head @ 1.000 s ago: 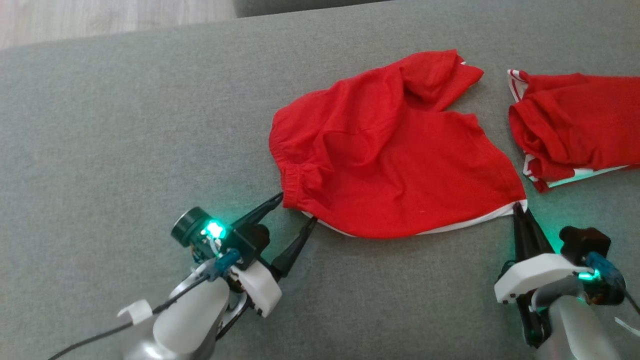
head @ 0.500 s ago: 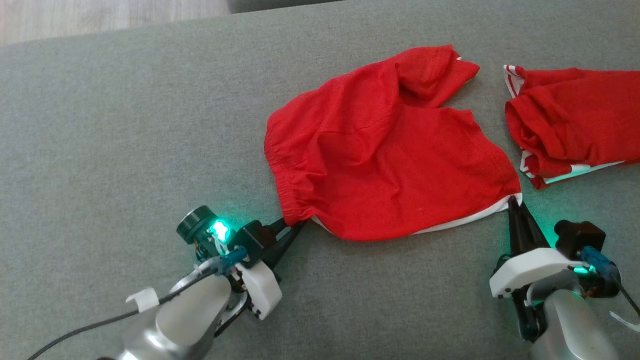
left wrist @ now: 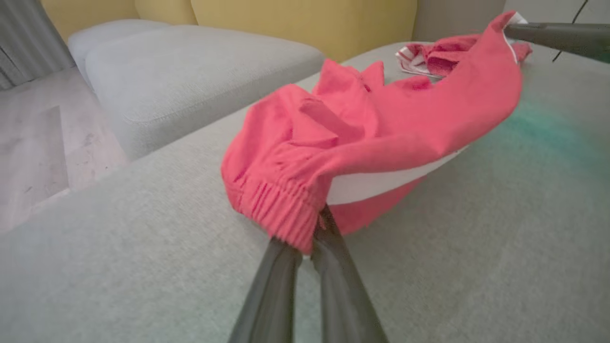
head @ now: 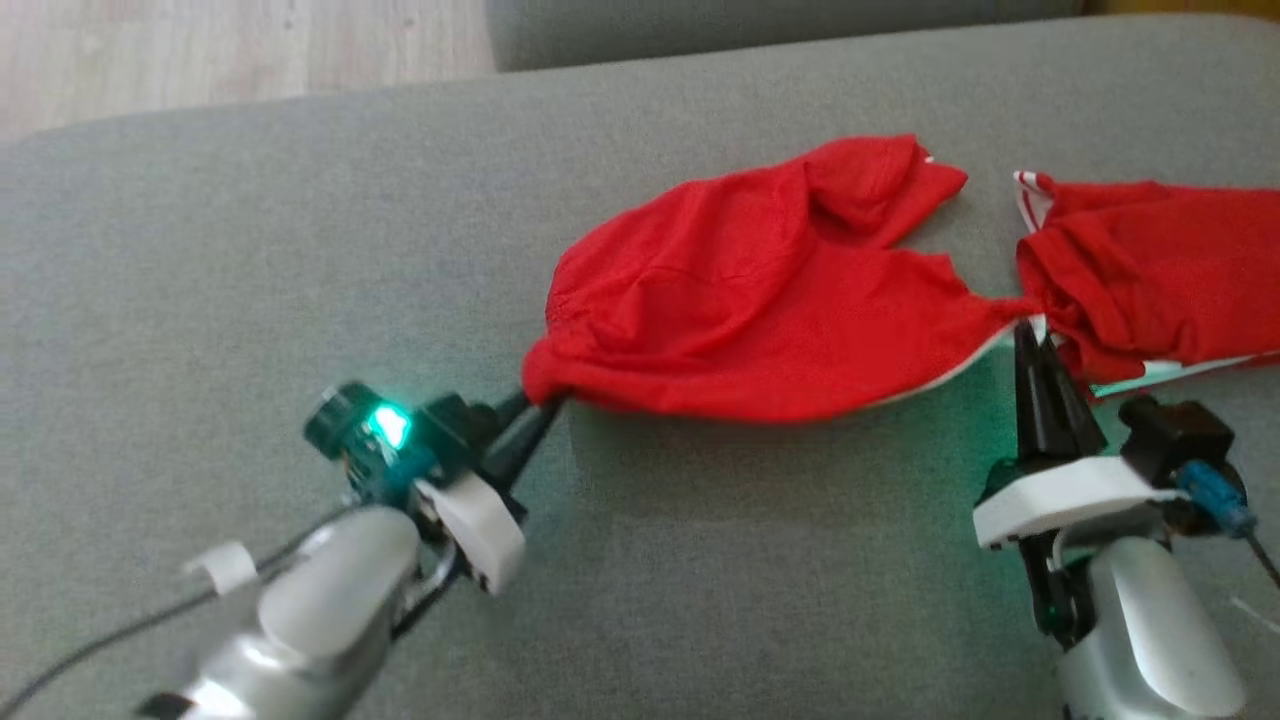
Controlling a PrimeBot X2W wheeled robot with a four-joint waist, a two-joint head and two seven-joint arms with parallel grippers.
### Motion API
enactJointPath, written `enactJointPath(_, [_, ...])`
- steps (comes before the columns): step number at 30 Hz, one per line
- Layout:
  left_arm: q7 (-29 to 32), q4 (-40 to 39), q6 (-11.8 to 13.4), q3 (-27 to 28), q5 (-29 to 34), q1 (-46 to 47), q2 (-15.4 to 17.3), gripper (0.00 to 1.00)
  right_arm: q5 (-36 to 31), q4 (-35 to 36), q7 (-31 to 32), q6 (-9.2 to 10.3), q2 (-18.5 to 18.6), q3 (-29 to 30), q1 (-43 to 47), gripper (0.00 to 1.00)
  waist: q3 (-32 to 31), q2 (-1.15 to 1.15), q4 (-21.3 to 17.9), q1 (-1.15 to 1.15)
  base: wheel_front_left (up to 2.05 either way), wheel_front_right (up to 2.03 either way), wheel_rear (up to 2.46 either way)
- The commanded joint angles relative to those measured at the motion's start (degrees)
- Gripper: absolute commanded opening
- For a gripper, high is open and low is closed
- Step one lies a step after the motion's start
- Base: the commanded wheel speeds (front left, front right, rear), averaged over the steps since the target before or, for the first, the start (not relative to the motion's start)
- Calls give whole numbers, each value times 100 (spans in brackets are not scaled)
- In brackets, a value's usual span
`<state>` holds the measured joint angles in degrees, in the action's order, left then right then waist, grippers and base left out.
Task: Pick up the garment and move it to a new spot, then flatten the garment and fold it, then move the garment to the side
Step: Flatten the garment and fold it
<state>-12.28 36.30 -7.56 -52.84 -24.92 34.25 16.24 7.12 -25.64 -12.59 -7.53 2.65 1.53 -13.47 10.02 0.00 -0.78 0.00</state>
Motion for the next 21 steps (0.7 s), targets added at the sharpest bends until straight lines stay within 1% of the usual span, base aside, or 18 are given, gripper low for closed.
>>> enactJointPath(1, [44, -230, 30, 269, -46, 466, 247, 0, 69, 301, -5, 4, 68, -208, -199, 0, -96, 0, 41, 0, 0, 0, 0])
enactJointPath(4, [340, -544, 19, 353, -227, 785, 492, 0, 251, 636, 177, 4, 236, -300, -389, 0, -251, 0, 87, 0, 0, 0, 0])
enactJointPath(7, [765, -852, 12, 300, -311, 1240, 763, 0, 482, 938, 426, 4, 442, -381, -706, 0, -412, 0, 114, 0, 0, 0, 0])
enactJointPath(10, [1215, -1069, 10, 316, -706, 1700, 910, 0, 667, 1171, 625, 4, 645, -475, -1122, 0, -569, 0, 116, 0, 0, 0, 0])
enactJointPath(12, [1444, -1122, 10, 313, -853, 2029, 998, 0, 772, 1269, 706, 4, 733, -494, -1418, 0, -667, 0, 104, 0, 0, 0, 0])
enactJointPath(15, [1622, -1108, 9, 374, -1065, 2423, 1003, 0, 828, 1405, 725, 4, 801, -508, -1808, 0, -807, 0, 90, 0, 0, 0, 0])
enactJointPath(18, [1576, -1104, 21, 514, -1168, 2691, 970, 0, 845, 1550, 686, 4, 789, -445, -2048, 0, -925, 0, 76, 0, 0, 0, 0])
enactJointPath(21, [1493, -1157, 124, 633, -1229, 2759, 940, 0, 777, 1694, 760, 4, 757, -372, -2045, 0, -1005, 0, 80, 0, 0, 0, 0])
